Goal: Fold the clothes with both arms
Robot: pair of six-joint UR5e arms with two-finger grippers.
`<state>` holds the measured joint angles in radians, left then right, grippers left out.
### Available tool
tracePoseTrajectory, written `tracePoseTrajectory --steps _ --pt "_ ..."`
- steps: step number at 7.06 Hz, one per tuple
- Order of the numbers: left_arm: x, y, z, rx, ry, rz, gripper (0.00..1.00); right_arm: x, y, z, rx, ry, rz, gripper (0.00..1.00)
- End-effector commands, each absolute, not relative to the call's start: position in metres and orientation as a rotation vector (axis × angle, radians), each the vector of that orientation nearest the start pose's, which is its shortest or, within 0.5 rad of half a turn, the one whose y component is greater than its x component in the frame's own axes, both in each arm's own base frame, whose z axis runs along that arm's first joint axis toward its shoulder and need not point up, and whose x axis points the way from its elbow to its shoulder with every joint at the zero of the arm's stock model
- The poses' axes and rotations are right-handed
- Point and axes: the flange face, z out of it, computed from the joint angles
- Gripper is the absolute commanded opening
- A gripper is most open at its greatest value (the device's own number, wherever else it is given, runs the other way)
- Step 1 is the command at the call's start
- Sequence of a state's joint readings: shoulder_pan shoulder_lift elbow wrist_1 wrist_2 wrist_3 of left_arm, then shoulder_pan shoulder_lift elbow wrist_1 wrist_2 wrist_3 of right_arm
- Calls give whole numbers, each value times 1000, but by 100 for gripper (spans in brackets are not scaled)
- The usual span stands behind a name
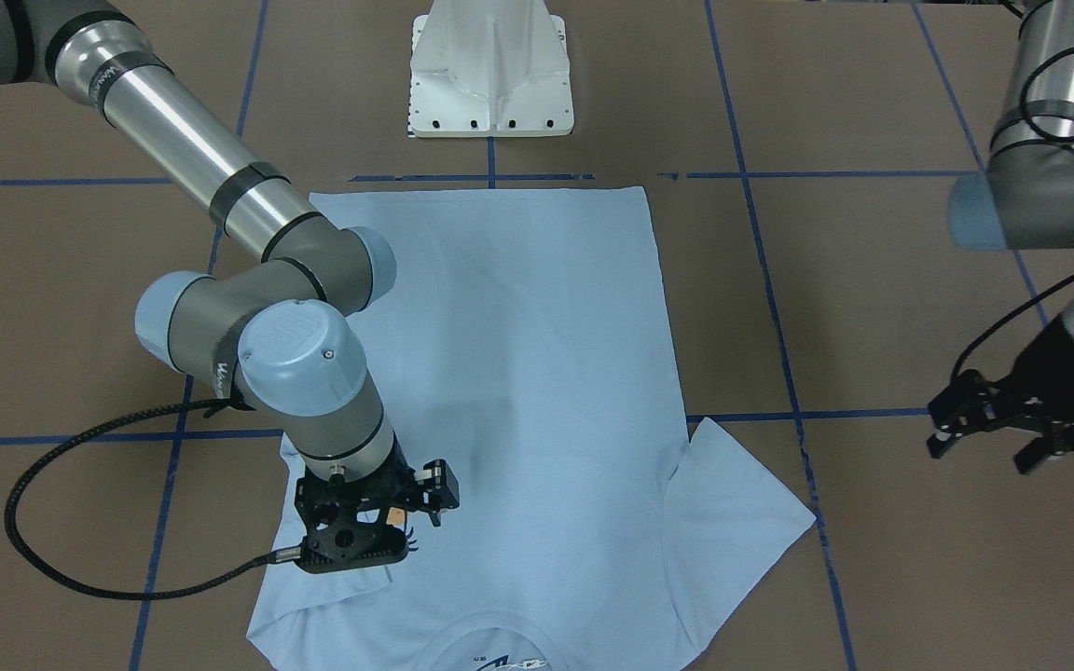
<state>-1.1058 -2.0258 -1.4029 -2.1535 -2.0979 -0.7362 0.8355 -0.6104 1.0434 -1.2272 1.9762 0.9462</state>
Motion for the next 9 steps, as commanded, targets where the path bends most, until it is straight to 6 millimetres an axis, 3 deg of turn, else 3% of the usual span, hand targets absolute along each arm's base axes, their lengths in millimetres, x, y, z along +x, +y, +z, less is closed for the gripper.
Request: tracePoseTrajectory --steps 1,2,3,5,9 --pt "339 -639 400 440 905 -190 100 -443 -642 230 120 -839 46 100" --pt "373 -646 400 444 878 -210 100 -415 -619 240 108 -846 49 100" --pt "384 -660 411 464 848 -229 99 -401 -605 250 111 -846 52 100" --pt "392 -672 427 468 815 -244 98 -399 -604 251 113 -848 53 100" --pt "402 -676 460 471 807 -242 92 -400 -605 251 115 -846 56 100"
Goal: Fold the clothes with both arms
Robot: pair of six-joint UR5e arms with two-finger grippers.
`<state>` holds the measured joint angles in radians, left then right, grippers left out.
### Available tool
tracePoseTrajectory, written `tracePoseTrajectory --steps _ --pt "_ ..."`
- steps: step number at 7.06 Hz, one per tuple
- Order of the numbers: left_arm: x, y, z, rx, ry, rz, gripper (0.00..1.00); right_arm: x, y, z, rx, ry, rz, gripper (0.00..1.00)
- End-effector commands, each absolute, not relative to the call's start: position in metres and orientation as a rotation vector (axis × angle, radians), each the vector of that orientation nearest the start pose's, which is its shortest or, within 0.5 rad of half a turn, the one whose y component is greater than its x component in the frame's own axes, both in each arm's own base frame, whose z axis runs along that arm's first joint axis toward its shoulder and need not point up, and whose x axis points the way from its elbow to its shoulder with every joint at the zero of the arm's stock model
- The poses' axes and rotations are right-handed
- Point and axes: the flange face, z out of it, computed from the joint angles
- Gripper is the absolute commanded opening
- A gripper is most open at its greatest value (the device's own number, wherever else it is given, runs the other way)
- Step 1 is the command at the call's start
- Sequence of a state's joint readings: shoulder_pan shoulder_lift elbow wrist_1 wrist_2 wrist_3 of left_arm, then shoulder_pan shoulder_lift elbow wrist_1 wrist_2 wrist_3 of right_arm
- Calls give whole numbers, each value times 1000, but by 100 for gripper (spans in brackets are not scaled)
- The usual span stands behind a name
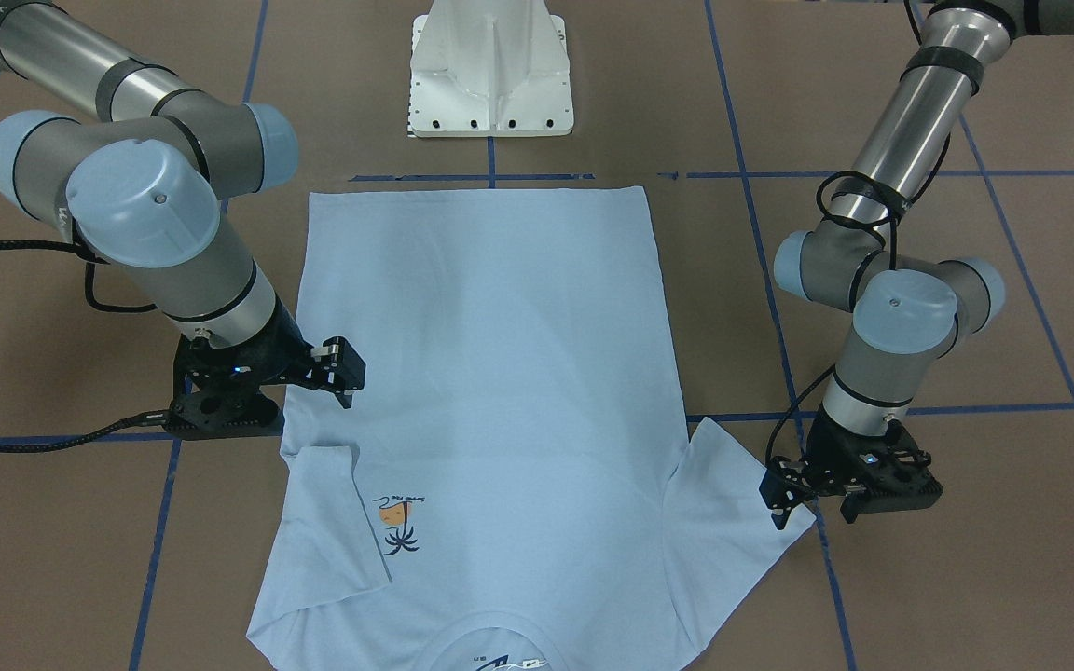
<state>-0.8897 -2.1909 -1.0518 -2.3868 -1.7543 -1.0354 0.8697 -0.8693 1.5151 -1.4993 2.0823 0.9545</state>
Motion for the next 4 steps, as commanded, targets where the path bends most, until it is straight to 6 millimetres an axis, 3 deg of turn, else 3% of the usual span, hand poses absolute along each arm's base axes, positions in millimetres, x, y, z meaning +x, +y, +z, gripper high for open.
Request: tracePoseTrajectory --steps 1,2,4 --pt "406 -674 461 470 809 -237 90 -400 -605 251 114 -846 56 100" --pt "406 -674 460 472 811 -237 86 -400 -605 251 116 -845 56 100" --pt "412 -672 458 470 812 -225 64 -400 -605 253 115 -842 58 100"
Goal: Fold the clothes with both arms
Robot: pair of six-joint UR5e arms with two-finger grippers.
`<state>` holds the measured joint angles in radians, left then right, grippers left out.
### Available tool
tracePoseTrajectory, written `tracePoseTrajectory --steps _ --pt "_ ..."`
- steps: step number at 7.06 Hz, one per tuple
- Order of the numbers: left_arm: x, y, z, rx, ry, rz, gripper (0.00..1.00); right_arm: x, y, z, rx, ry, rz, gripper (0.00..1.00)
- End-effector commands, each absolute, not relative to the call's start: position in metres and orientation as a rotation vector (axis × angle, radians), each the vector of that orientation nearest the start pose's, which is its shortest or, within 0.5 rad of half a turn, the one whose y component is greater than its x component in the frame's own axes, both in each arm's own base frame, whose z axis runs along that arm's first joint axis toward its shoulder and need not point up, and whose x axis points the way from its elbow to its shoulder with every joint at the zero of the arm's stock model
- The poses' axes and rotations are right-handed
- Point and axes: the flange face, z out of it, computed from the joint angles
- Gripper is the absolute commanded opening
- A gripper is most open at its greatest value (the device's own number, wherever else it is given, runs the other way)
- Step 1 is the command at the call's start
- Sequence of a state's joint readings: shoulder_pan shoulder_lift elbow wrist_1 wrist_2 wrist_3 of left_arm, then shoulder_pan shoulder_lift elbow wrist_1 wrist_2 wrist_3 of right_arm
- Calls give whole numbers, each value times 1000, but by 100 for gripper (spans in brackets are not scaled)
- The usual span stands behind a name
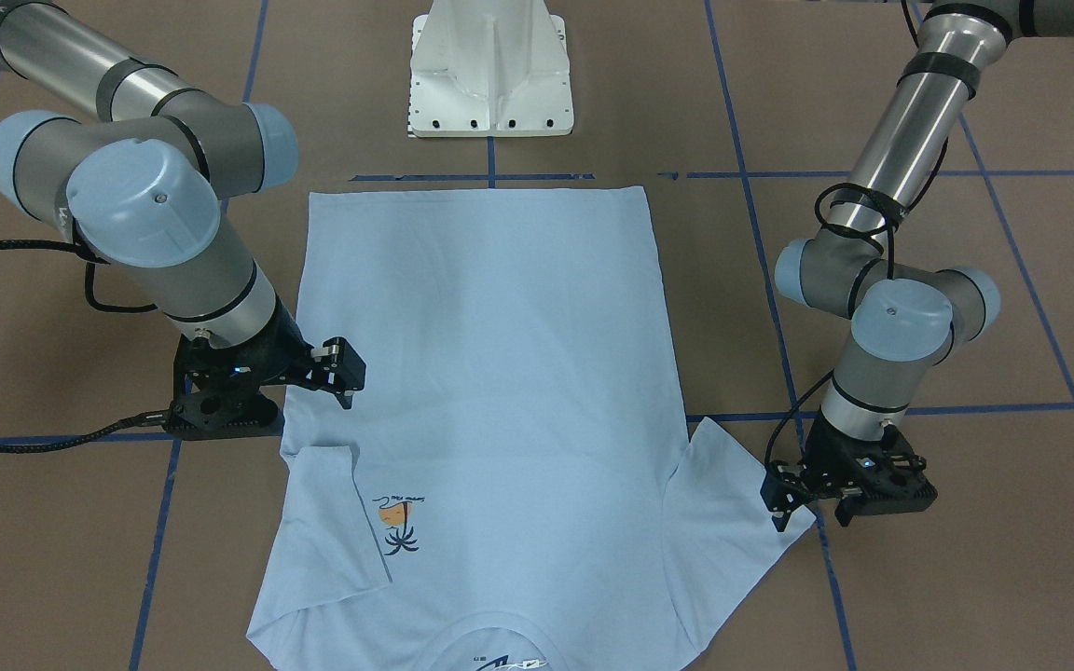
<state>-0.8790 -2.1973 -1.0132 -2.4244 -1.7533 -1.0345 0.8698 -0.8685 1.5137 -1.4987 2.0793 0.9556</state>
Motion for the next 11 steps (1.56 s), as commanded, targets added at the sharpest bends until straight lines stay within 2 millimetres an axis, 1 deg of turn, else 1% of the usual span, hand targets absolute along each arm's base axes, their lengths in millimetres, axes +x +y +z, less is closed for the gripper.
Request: tracePoseTrajectory --steps 1,3,4,5,6,7,8,9,10,11 --pt "415 -670 458 469 812 -220 55 -400 -606 253 116 -841 57 100" --pt "416 -669 458 469 812 -217 45 -400 -606 254 115 -841 59 100" --pt "416 -669 456 471 814 -216 37 -400 -606 254 115 -840 59 100" --pt "416 -669 453 474 816 -215 21 -400 -606 254 115 -840 57 100" --pt "416 -670 452 473 815 -215 0 -400 -606 254 115 -840 59 100" --pt "416 -670 452 471 815 -216 0 -399 -607 255 114 -839 61 100" --pt "416 -669 441 473 827 -215 0 -399 -608 256 116 -839 61 100" --pt "419 -672 402 461 822 -224 0 -399 -608 259 115 -837 59 100" --pt "426 -679 343 423 790 -242 0 -399 -608 259 115 -838 60 100" --pt "455 -668 298 375 822 -299 0 -397 -608 262 114 -836 62 100"
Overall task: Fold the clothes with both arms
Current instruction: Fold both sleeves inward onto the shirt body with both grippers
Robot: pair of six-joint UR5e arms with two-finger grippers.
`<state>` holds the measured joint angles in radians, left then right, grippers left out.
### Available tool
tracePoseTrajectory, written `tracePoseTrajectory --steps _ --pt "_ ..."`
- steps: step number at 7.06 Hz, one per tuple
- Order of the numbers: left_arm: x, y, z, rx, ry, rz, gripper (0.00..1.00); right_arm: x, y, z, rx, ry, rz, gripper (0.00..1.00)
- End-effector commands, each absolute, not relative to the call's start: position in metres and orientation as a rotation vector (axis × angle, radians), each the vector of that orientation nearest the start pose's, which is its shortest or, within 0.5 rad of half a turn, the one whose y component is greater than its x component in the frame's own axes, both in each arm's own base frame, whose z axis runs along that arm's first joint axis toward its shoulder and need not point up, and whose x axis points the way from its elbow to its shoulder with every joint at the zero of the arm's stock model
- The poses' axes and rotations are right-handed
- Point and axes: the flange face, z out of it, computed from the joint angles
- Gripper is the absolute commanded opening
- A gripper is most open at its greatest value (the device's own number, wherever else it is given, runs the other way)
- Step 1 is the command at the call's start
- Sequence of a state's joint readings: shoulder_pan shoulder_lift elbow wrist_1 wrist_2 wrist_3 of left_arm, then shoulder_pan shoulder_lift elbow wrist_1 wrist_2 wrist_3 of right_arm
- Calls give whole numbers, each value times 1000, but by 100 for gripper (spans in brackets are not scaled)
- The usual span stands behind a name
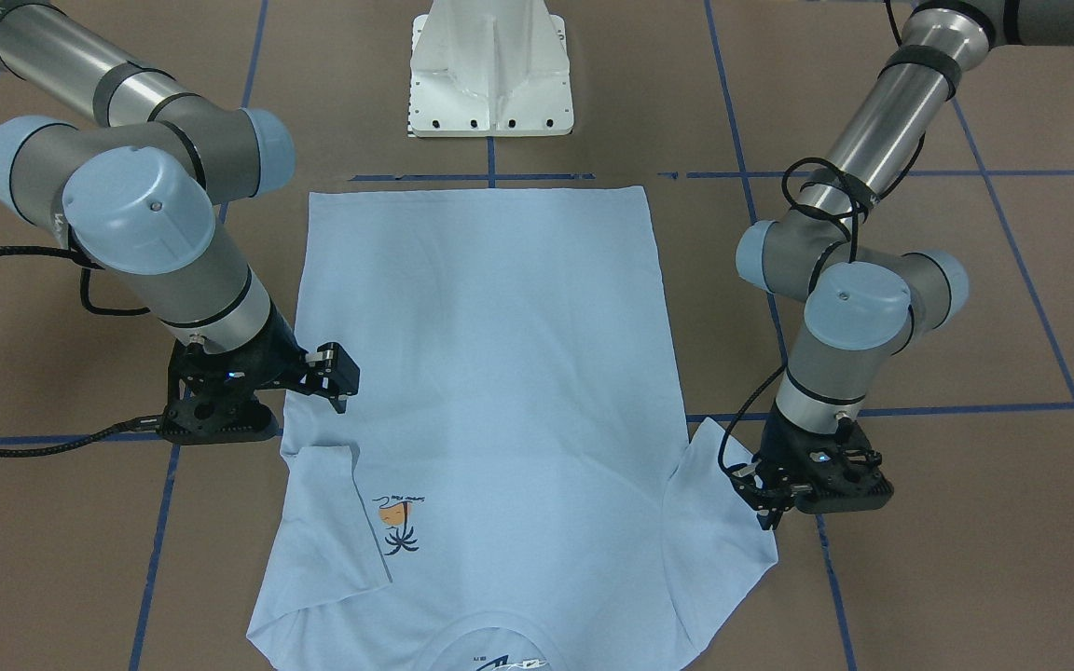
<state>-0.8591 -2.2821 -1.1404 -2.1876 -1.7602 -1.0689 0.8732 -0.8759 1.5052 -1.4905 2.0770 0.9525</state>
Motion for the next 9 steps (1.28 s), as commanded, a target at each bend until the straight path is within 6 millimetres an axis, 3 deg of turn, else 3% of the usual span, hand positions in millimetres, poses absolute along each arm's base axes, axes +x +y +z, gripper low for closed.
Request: tracePoseTrajectory --steps 1,3,4,6,7,8,9 --pt "489 -656 267 350 861 -315 0 -397 -607 266 112 -835 64 100" --pt "556 -675 210 291 867 -365 0 -395 -605 273 107 -830 64 100" --pt "564 -679 205 315 873 -371 0 -394 -604 275 104 -830 66 100" --pt "580 -672 213 341 891 -366 0 -393 -604 283 99 -821 63 100" --pt "579 -672 216 365 904 -367 24 -392 -603 287 96 -817 62 100" --pt "578 -672 221 371 905 -361 99 -393 -602 289 94 -816 63 100" --pt "575 -673 218 376 909 -357 100 -393 -602 289 91 -817 66 100"
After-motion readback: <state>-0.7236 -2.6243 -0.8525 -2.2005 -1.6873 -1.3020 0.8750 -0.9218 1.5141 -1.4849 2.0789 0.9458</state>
